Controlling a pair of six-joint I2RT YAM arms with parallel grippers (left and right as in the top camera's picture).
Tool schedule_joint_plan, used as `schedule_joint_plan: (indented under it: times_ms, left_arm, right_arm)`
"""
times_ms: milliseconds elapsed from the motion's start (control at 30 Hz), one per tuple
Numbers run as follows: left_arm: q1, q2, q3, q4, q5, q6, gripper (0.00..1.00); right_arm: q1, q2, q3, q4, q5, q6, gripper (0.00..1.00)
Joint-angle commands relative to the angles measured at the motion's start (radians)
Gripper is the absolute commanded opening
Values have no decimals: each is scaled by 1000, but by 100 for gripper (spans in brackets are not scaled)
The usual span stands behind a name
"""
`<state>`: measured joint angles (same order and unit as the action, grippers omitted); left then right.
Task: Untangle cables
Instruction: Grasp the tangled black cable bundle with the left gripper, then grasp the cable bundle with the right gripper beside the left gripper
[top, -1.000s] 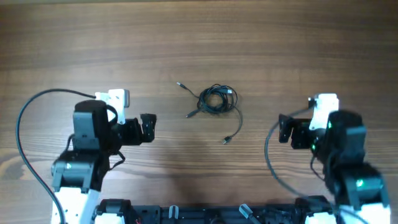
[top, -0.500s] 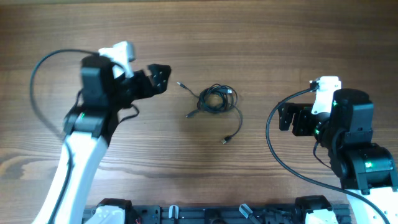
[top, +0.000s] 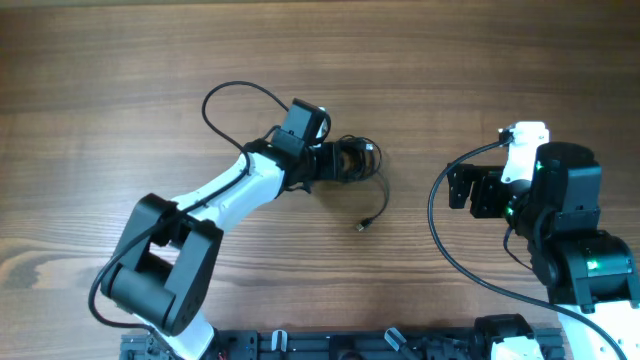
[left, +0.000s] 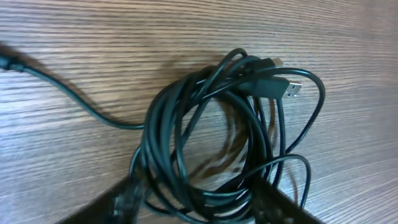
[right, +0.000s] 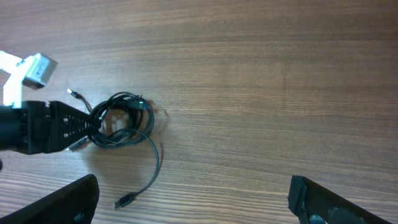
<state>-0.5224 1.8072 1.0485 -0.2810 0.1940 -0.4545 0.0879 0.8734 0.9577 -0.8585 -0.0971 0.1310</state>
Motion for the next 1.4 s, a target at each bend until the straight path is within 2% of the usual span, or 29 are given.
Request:
schedule_joint_plan:
  times_ms: [0, 100, 200, 267, 333, 500, 867, 933, 1000, 1033, 1133, 1200, 1267, 1367]
  left_arm:
    - [-37, 22, 14, 4, -82, -3, 52]
    - [-75, 22, 12, 4, -132, -3, 52]
    - [-109, 22, 11, -14, -236, -6, 57]
    - [-116, 22, 11, -27, -277, -54, 57]
    - [-115, 22, 11, -27, -279, -103, 57]
    - [-115, 22, 11, -26, -282, -131, 54]
    - [-115, 67, 11, -15, -282, -138, 51]
    - [-115, 71, 11, -14, -282, -138, 36]
    - [-115, 63, 12, -11, -282, -138, 11]
    - [-115, 46, 12, -11, -282, -137, 4]
    - [-109, -68, 13, -16, -281, -126, 4]
    - [-95, -174, 13, -58, -229, -126, 4]
    - [-73, -275, 12, -108, -116, -126, 4]
    - [-48, -362, 12, -164, 74, -51, 4]
  right_arm:
    - [-4, 2, 20, 2, -15, 11, 100]
    - [-4, 2, 20, 1, -15, 11, 99]
    - [-4, 2, 20, 1, -15, 11, 100]
    - [-4, 2, 20, 0, -15, 11, 100]
    - [-4, 2, 20, 0, -15, 11, 100]
    - [-4, 2, 20, -3, -15, 11, 100]
    - [-4, 2, 20, -14, -15, 34, 100]
    - [-4, 2, 20, -15, -15, 33, 100]
    - [-4, 2, 20, -15, -15, 34, 100]
    - [-4, 2, 20, -14, -15, 33, 100]
    - [-4, 9, 20, -14, -15, 33, 100]
    - [-4, 32, 19, -15, -17, 37, 100]
    - [-4, 72, 19, -9, -89, 35, 100]
    - [-4, 185, 19, 50, -290, 25, 100]
